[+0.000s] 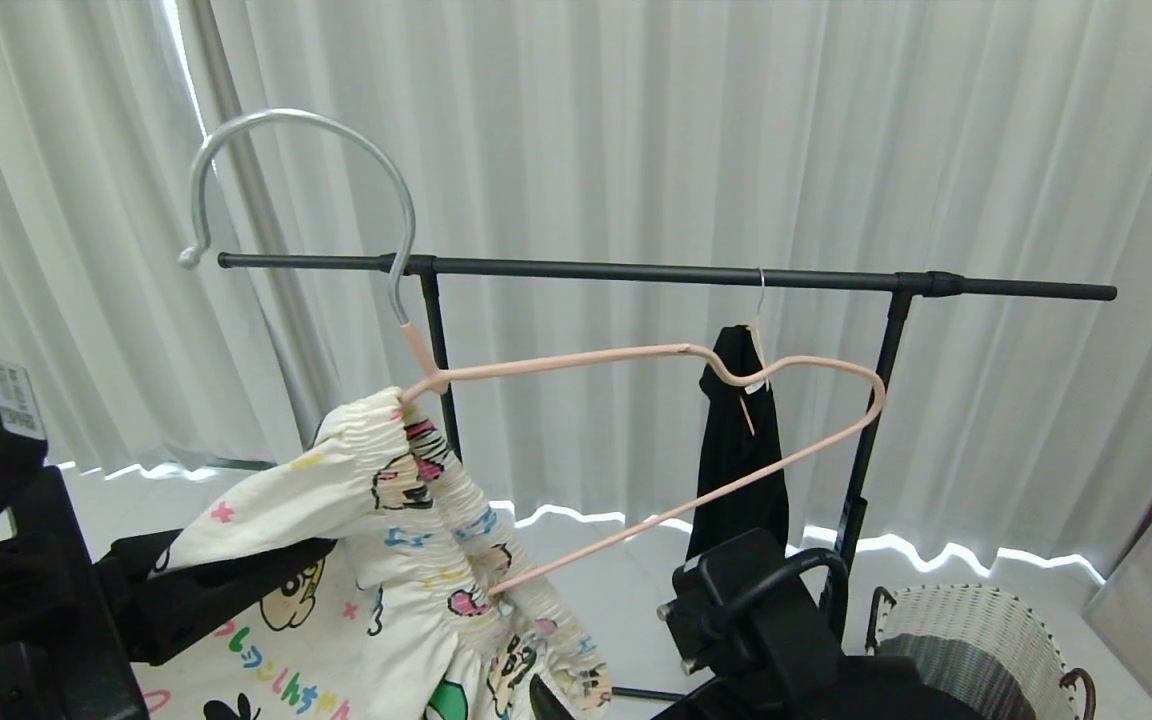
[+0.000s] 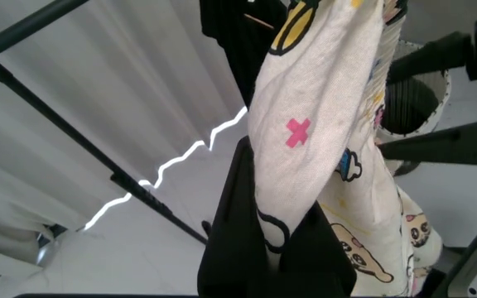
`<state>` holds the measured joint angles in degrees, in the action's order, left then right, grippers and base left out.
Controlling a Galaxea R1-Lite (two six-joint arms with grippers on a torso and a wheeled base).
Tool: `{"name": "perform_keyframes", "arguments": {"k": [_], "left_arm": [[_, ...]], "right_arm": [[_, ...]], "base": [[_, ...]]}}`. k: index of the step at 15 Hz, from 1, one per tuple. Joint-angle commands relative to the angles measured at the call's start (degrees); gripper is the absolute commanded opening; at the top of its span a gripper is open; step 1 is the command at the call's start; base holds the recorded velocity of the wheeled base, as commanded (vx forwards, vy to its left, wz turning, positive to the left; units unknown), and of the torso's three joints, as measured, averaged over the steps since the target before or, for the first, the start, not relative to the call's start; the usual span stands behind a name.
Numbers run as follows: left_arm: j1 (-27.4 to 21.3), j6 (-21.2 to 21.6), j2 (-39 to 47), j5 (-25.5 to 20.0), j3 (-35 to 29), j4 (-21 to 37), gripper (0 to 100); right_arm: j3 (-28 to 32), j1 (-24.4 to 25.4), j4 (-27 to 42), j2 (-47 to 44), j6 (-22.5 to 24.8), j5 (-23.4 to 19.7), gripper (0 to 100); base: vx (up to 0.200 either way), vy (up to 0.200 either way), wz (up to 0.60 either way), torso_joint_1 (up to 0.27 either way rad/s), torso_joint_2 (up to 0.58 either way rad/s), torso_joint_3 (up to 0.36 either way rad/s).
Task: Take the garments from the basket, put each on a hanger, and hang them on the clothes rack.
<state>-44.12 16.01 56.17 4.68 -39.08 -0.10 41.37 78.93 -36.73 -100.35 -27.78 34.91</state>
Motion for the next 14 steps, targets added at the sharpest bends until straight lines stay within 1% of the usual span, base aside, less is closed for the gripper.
{"name": "perform_keyframes", "arguments": {"k": [1, 3, 6, 9, 11, 14], "left_arm": [[0.0, 0.0, -0.5, 0.1, 0.1, 0.0, 0], [0.1, 0.0, -0.5, 0.2, 0.2, 0.0, 0], [0.2, 0.1, -0.5, 0.2, 2.2, 0.0, 0], [0.1, 0.1, -0.5, 0.2, 1.9, -0.2, 0], [0.0, 0.1, -1.0, 0.1, 2.0, -1.8, 0], [0.0, 0.0, -1.4, 0.1, 1.9, -2.2, 0]], "right_arm": [[-0.1, -0.1, 0.0, -1.5, -0.1, 0.0, 100], [-0.7, -0.6, 0.0, -1.2, -0.1, 0.0, 100], [-0.9, -0.8, -0.6, -0.7, -0.2, 0.1, 100], [-1.2, -1.5, -0.7, -0.2, -0.1, 0.1, 100], [-1.3, -1.9, -0.6, -0.4, -0.1, 0.1, 100], [-1.7, -2.1, -0.6, -0.5, -0.1, 0.0, 100]], "base": [[0.0, 0.0, 0.0, 0.0, 0.0, 0.0], [0.0, 0.0, 0.0, 0.0, 0.0, 0.0], [0.0, 0.0, 0.0, 0.0, 0.0, 0.0], [0.0, 0.0, 0.0, 0.0, 0.0, 0.0], [0.0, 0.0, 0.0, 0.0, 0.0, 0.0], [0.0, 0.0, 0.0, 0.0, 0.0, 0.0]]}}
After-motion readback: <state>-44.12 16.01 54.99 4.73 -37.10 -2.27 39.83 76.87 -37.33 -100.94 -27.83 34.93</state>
